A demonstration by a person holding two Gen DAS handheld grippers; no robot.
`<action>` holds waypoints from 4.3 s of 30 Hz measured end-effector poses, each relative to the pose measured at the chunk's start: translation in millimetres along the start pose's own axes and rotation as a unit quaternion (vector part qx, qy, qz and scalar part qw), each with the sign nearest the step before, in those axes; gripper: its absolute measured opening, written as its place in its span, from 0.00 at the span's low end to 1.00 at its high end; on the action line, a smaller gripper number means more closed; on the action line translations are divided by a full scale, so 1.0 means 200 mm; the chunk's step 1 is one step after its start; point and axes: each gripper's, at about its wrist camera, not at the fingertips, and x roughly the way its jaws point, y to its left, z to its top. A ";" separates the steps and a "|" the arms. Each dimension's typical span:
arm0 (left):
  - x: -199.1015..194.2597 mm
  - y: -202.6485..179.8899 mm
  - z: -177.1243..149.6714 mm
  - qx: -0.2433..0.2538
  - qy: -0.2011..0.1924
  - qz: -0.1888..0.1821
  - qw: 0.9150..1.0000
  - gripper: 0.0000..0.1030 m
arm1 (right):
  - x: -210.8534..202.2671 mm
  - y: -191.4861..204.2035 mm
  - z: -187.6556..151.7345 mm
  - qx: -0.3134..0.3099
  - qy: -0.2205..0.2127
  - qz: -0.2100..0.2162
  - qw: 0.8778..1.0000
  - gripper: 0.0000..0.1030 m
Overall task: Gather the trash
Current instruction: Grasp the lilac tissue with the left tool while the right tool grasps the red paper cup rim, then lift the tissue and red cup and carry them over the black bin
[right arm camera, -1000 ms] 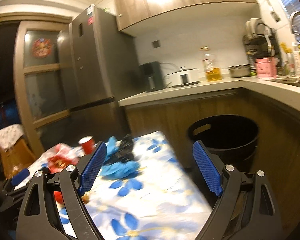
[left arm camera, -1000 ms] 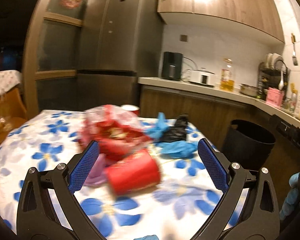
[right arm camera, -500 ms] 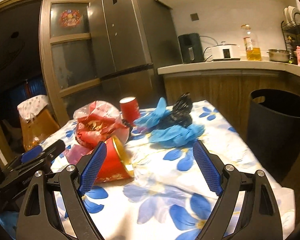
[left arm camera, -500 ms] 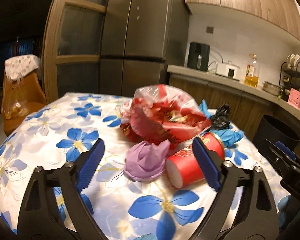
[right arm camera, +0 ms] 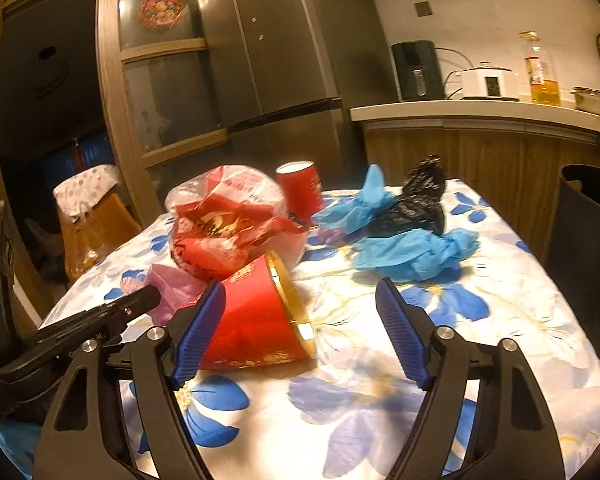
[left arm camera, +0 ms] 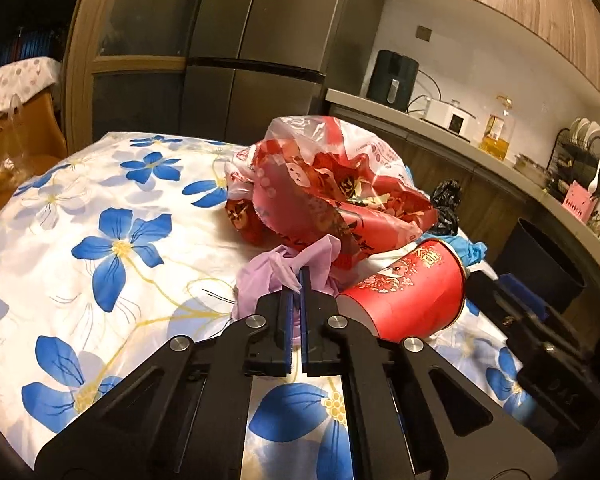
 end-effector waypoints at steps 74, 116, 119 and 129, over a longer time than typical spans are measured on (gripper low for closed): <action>-0.30 -0.93 0.07 0.127 -0.059 -0.173 0.975 0.00 | -0.80 -0.51 0.13 0.025 -0.121 -0.043 0.991 0.03; 0.19 -1.91 0.26 0.173 -0.080 -0.291 0.938 0.00 | -0.82 -1.20 0.41 0.068 -0.187 -0.203 0.959 0.03; 0.21 -1.92 0.26 0.177 -0.080 -0.290 0.937 0.00 | -0.81 -1.22 0.42 0.071 -0.185 -0.206 0.958 0.03; 0.30 -1.99 0.24 0.182 -0.066 -0.290 0.937 0.00 | -0.74 -1.27 0.42 0.077 -0.174 -0.205 0.960 0.03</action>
